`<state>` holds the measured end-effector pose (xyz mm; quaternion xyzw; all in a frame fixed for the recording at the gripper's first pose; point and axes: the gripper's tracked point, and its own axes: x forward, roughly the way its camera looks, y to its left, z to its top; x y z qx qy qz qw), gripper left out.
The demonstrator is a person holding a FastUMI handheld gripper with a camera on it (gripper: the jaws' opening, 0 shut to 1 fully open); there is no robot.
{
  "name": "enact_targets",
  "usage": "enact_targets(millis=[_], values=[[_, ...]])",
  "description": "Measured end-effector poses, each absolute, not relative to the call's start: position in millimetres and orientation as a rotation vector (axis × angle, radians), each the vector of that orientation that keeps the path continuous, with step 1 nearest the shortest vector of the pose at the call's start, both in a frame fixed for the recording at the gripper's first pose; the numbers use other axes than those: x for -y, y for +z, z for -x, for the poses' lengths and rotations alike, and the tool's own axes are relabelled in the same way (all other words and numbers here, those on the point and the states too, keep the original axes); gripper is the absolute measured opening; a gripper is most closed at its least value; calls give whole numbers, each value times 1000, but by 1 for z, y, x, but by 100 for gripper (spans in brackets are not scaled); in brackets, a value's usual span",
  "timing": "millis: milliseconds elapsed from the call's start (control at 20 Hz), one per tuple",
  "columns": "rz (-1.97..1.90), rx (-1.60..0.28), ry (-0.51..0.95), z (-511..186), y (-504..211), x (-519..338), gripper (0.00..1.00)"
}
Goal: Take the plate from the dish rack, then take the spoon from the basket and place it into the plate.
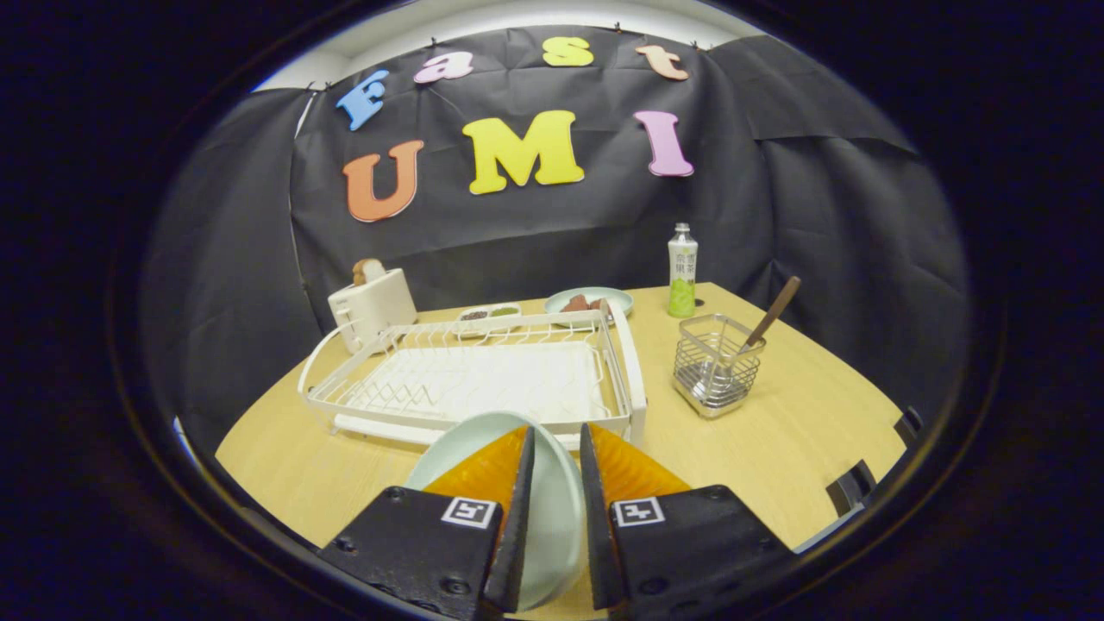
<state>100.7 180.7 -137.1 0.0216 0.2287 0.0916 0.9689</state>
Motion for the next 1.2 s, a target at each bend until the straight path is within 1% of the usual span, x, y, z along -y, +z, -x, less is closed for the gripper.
enact_targets(millis=[50,200,250,450,550,700,850,1050,1200], values=[[-38,-452,184,-102,-136,-180,37],[-35,-413,187,-101,-127,-178,51],[-34,-391,193,-100,-121,-178,53],[-36,-288,203,-93,-94,-168,83],[-31,-244,196,-89,-82,-156,94],[-26,-192,171,-83,-68,-128,98],[-7,-152,122,-82,-59,-90,98],[-34,-173,100,-89,-63,-48,100],[-59,-198,79,-106,-73,-18,100]])
